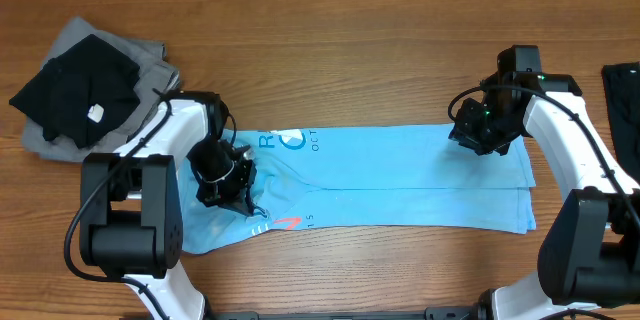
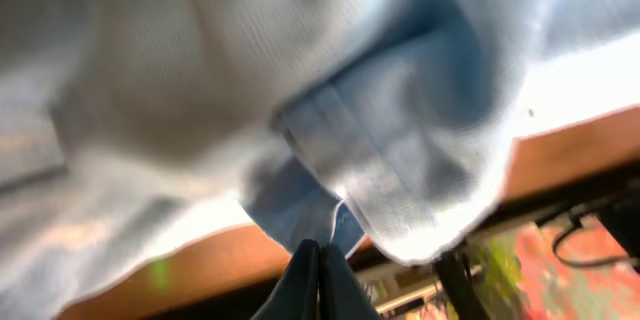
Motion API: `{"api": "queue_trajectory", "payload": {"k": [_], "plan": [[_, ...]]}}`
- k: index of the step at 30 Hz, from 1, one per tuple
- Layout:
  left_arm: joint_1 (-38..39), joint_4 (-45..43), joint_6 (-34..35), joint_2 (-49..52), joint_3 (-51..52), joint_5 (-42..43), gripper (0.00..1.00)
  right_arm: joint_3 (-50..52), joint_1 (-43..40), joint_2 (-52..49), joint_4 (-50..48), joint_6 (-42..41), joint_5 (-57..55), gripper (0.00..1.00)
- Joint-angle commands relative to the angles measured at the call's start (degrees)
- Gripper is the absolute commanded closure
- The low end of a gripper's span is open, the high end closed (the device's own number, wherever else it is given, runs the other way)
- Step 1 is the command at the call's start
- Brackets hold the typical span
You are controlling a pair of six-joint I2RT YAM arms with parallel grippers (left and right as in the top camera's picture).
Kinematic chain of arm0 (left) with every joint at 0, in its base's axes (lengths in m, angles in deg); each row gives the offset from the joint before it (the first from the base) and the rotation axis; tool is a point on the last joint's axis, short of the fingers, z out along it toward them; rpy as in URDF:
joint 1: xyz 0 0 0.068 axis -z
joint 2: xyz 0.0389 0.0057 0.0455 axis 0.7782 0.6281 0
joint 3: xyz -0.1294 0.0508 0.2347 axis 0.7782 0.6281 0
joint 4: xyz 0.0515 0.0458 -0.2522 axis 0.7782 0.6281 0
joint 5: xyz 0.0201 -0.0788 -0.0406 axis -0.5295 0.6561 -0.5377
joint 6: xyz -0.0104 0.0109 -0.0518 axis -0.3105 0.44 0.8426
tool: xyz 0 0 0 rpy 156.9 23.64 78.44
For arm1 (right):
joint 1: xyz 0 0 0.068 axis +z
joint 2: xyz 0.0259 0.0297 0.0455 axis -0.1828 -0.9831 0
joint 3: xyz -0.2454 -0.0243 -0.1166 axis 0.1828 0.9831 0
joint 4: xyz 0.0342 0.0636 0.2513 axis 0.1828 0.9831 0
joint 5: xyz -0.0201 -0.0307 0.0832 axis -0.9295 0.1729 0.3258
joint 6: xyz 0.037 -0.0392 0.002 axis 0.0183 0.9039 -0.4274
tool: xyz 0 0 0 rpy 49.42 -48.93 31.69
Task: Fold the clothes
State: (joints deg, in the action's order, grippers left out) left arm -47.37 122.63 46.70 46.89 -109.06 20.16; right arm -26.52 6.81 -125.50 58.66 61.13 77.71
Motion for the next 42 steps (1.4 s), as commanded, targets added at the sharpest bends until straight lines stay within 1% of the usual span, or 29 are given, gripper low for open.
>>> {"api": "queue_trajectory", "payload": {"k": [1,5,7,9,11,14,16,22,23,24,25,27,29,31,32,35,37,38,42], "plan": [[-0.50,2.21,-3.10,-0.26,-3.34,1.01,0.96,0.07,-0.17,0.09,-0.24,-0.26,-0.46,0.75],[-0.90,6.88,-2.56,-0.26,-5.99,-6.27,0.96,0.07,-0.17,0.09,-0.22,-0.26,-0.48,0.75],[-1.40,9.40,-0.70,-0.28,-7.17,-11.06,0.96,0.07,-0.17,0.09,-0.24,-0.26,-0.68,0.75],[-2.01,10.49,0.68,-0.28,-7.78,-13.75,0.96,0.07,-0.17,0.09,-0.24,-0.26,-1.07,0.75],[-3.10,10.99,1.79,-0.33,-8.20,-15.52,0.95,0.07,-0.17,0.09,-0.22,-0.26,-1.11,0.75],[-4.90,11.13,2.21,-0.37,-8.22,-15.89,0.96,0.07,-0.17,0.09,-0.11,-0.26,-1.09,0.75],[-5.95,11.45,3.82,-0.37,-8.22,-18.40,0.95,0.07,-0.17,0.09,0.09,-0.22,-1.09,0.74],[-6.43,11.39,4.79,-0.37,-8.22,-21.59,0.96,0.07,-0.17,0.09,0.11,-0.04,-1.09,0.74],[-6.43,11.37,4.76,-0.37,-8.22,-21.51,0.91,0.07,-0.17,0.09,0.07,-0.04,-1.09,0.74],[-6.43,11.37,4.76,-0.37,-8.22,-21.51,0.77,0.07,-0.17,0.09,0.00,-0.04,-1.09,0.74],[-6.43,11.39,4.72,-0.37,-8.22,-21.53,0.76,0.07,-0.17,0.09,-0.04,-0.04,-1.09,0.74],[-6.43,11.32,4.70,-0.37,-8.28,-21.77,0.76,0.07,-0.17,0.09,-0.07,-0.04,-1.09,0.73],[-6.43,11.15,4.74,-0.39,-8.83,-22.23,0.80,0.07,-0.17,0.09,-0.07,-0.04,-1.11,0.73],[-6.40,10.91,4.70,-0.44,-10.25,-21.35,0.80,0.07,-0.17,0.09,-0.09,-0.04,-1.11,0.73],[-6.19,10.60,4.09,-0.61,-11.02,-19.63,0.80,0.07,-0.17,0.09,-0.11,-0.04,-1.11,0.73],[-4.04,8.37,-2.56,-1.09,-12.68,-9.99,0.77,0.07,-0.17,0.09,-0.39,-0.07,-1.09,0.73],[-1.09,5.62,-6.80,-1.25,-12.87,-4.48,0.74,0.07,-0.17,0.09,-0.52,-0.07,-1.11,0.72],[0.70,4.37,-8.09,-1.25,-12.79,-3.48,0.73,0.07,-0.17,0.09,-0.52,-0.07,-1.09,0.72],[9.92,-1.38,-9.73,-1.20,-11.52,-4.52,0.65,0.07,-0.17,0.09,-0.04,-0.07,-1.09,0.71]]}}
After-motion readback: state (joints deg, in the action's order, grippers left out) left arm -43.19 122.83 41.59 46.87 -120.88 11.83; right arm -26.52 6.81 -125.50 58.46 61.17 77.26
